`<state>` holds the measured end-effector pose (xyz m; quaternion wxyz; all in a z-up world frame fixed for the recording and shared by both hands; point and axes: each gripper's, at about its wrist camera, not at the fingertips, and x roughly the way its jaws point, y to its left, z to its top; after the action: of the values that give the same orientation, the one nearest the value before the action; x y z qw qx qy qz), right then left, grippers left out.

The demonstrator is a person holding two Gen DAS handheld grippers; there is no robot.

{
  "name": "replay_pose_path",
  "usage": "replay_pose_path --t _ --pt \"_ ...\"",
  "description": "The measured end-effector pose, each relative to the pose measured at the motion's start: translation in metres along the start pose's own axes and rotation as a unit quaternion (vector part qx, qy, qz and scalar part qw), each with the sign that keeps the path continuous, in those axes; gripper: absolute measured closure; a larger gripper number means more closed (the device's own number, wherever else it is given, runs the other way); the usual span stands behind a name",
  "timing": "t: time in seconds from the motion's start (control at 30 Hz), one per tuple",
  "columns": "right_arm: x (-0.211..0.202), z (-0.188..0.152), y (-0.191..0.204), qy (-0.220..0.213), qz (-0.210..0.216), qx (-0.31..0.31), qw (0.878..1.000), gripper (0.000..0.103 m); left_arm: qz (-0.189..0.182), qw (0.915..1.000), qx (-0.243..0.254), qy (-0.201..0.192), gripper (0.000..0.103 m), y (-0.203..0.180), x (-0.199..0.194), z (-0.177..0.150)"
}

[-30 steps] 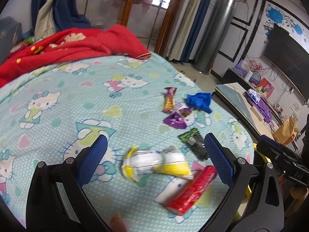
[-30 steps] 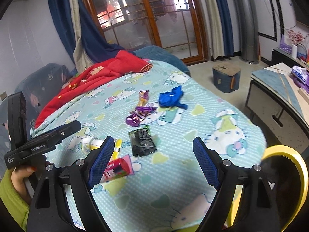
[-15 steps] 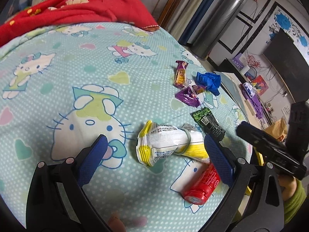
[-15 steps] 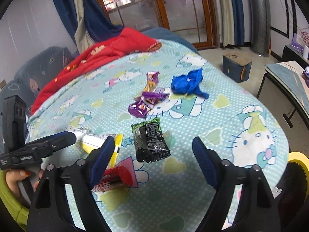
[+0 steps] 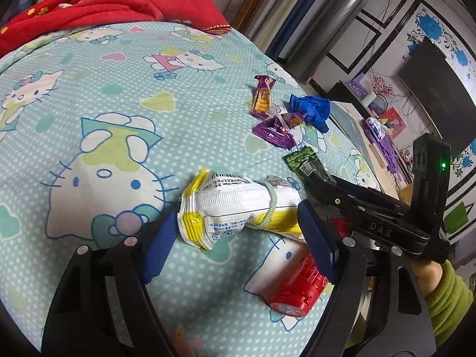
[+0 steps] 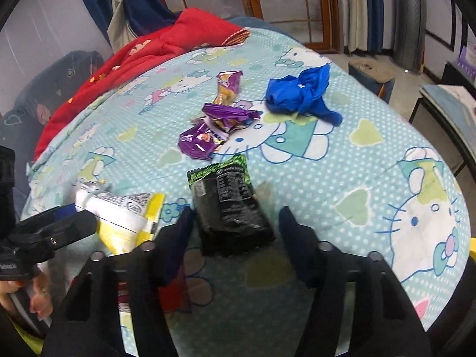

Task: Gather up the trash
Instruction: 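Grasp the white-yellow mask with the left tool while the right tool grasps the black snack pack, then carry the mask and black snack pack with both tools over the bin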

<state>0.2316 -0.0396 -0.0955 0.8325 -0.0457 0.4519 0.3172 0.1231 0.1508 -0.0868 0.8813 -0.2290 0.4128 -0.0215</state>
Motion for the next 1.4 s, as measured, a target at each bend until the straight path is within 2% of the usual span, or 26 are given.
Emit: replay_pose_path --t 0.03,0.13,0.23,0.37,0.43,0.5,0.67,0.9,1.4 --pt "-0.001 -0.001 -0.003 -0.002 0.0 0.003 1.0 0.06 -0.002 1.0 -0.001 -0.001 0.034 -0.001 0.001 0.0" --pt "-0.005 -0.006 -0.011 -0.014 0.007 0.023 1.0 0.065 -0.003 1.0 -0.003 -0.005 0.036 -0.002 0.003 -0.001" --pt "-0.01 -0.011 -0.013 -0.025 0.003 0.037 0.999 0.066 -0.006 0.9999 -0.006 -0.007 0.037 -0.001 0.004 0.0" --pt "-0.02 -0.021 -0.01 -0.039 -0.008 0.038 0.998 0.067 -0.01 0.9999 -0.005 -0.008 0.045 -0.002 0.005 0.0" --pt "-0.025 -0.026 -0.011 -0.044 -0.007 0.043 0.998 0.067 -0.014 0.9999 -0.003 -0.008 0.05 -0.003 0.005 0.0" --pt "-0.029 -0.03 -0.012 -0.045 -0.005 0.047 0.998 0.067 -0.018 0.9998 0.0 -0.01 0.061 -0.005 0.005 0.001" --pt "-0.036 -0.036 -0.012 -0.049 -0.005 0.054 0.997 0.067 -0.032 0.9993 0.01 -0.017 0.079 -0.01 0.002 0.001" --pt "-0.046 -0.041 -0.011 -0.056 -0.004 0.058 0.997 0.067 -0.031 0.9986 0.028 -0.032 0.082 -0.019 -0.007 0.004" --pt "-0.098 -0.031 -0.029 -0.11 -0.015 0.071 0.991 0.067 -0.058 0.9924 0.078 -0.076 0.082 -0.065 -0.038 0.005"
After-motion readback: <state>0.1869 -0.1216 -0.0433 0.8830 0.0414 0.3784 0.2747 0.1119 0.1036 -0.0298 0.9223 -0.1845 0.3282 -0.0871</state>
